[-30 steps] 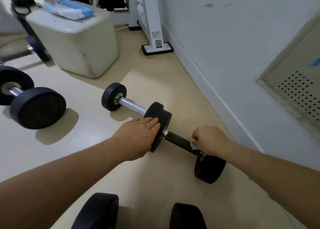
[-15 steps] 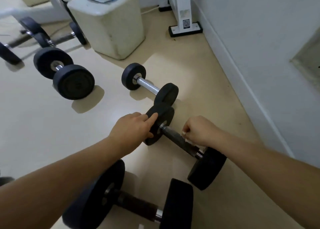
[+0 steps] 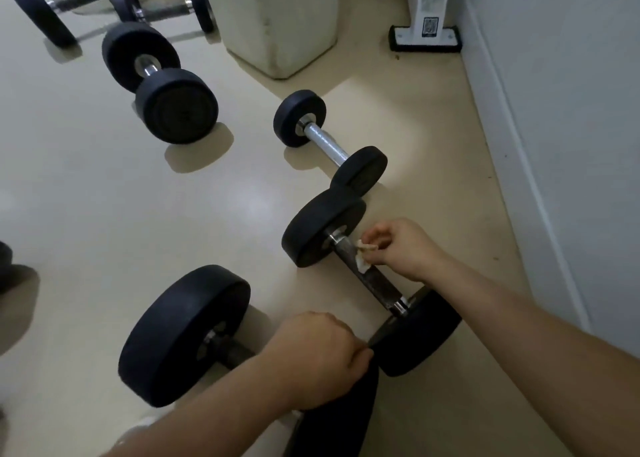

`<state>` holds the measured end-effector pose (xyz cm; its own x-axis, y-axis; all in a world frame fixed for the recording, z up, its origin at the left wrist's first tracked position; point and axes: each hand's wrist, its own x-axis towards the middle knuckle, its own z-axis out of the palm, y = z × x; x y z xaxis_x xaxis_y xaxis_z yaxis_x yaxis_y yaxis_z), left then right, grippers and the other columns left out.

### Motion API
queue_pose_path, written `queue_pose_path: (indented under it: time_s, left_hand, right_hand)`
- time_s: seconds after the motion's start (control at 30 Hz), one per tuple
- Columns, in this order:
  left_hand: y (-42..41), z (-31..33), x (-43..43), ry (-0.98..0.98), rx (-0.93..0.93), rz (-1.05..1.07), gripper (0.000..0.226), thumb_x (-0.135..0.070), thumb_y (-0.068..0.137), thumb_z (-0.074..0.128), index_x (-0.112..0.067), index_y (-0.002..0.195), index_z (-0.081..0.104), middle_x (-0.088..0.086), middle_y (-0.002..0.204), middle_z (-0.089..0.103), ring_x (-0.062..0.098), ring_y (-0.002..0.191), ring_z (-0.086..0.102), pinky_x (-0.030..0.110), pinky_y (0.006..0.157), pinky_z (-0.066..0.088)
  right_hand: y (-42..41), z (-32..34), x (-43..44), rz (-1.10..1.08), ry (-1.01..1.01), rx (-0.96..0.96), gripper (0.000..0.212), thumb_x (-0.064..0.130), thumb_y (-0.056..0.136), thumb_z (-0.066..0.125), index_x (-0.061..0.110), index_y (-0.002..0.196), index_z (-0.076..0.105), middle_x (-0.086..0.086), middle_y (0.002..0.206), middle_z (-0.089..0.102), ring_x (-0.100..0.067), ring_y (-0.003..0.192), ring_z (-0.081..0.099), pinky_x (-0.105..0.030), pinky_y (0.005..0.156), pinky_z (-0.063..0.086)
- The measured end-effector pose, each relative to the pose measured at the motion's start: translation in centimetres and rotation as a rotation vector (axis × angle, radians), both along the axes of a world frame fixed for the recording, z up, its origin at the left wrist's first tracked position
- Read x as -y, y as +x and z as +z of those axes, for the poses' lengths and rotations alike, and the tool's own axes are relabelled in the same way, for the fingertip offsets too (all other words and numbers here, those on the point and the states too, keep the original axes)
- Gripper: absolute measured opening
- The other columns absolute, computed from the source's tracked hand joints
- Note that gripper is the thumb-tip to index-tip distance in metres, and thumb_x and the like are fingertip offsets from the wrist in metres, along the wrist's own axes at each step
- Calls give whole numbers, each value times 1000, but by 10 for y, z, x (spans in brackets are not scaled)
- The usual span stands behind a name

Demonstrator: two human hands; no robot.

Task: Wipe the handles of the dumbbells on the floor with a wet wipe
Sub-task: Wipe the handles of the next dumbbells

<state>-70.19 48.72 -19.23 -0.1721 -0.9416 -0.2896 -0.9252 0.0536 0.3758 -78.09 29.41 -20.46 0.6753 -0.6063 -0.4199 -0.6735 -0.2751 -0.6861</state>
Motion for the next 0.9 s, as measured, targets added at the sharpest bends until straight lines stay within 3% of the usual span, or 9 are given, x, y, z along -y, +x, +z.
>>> queue_pose_path:
  time_s: [0.1, 0.23, 0.37, 0.43, 0.53, 0.6, 0.67, 0.77, 0.9]
  left_hand:
    - [3, 7, -6, 16, 5, -21, 54, -52, 88, 21, -21, 87, 65, -5, 80, 64, 17, 78, 55, 35, 67, 51]
    - [-2, 29, -27, 0, -24, 32, 35, -48, 91, 40, -25, 94, 66, -6, 87, 61, 12, 84, 49, 30, 69, 47]
    - [-20, 36, -19, -72, 46, 209, 33, -56, 88, 49, -25, 98, 57, -7, 99, 54, 10, 91, 45, 24, 72, 40]
    - [-20, 31, -14, -115, 138, 333, 57, -66, 73, 57, -27, 113, 49, -6, 121, 45, 12, 103, 39, 25, 82, 41]
    - [4, 31, -25, -30, 158, 530, 91, -69, 62, 67, -28, 136, 34, -2, 144, 26, 21, 132, 24, 34, 107, 34]
    - [20, 27, -37, 5, 111, 630, 109, -67, 63, 70, -24, 148, 18, 0, 151, 18, 22, 140, 12, 34, 114, 24]
    - [21, 21, -45, -19, 109, 643, 119, -68, 63, 71, -24, 151, 4, 2, 150, 19, 23, 141, 11, 35, 114, 25]
    - [18, 15, -54, -168, 21, 851, 114, -59, 64, 77, -29, 150, 8, 4, 138, 29, 20, 126, 36, 28, 98, 39]
    - [28, 9, -69, -151, 111, 877, 107, -58, 70, 73, -25, 151, 11, 5, 134, 32, 19, 120, 39, 27, 92, 42]
  right_hand:
    - [5, -1, -5, 86, -63, 3, 14, 7, 73, 76, 18, 80, 74, 7, 75, 69, -12, 75, 65, -26, 76, 51]
    - [18, 2, -11, 211, -14, -9, 18, 9, 73, 77, 15, 90, 77, -3, 87, 74, -15, 80, 68, -34, 82, 57]
    - [20, 4, -27, 139, 242, 82, 16, 2, 78, 74, 3, 94, 71, -21, 89, 70, -27, 77, 69, -35, 75, 59]
    - [24, -3, -39, 98, 204, 121, 14, 8, 80, 74, 6, 93, 71, -14, 80, 69, -23, 70, 67, -33, 67, 59]
    - [38, -15, -56, 99, -49, 162, 9, 22, 80, 72, 17, 88, 71, -3, 84, 71, -17, 78, 67, -37, 76, 56]
    - [38, -17, -64, 129, -92, 179, 13, 25, 82, 71, 18, 92, 73, -1, 91, 73, -16, 84, 67, -34, 80, 55]
    - [27, -16, -70, 193, -65, 153, 19, 27, 80, 73, 18, 98, 74, 2, 94, 73, -12, 86, 66, -29, 81, 53]
    - [6, -13, -78, 339, -52, 86, 25, 25, 74, 79, 19, 99, 75, 2, 93, 73, -9, 83, 66, -25, 80, 52]
    - [29, -11, -90, 354, -154, 137, 17, 20, 77, 76, 18, 94, 76, 1, 92, 73, -11, 86, 66, -24, 81, 50]
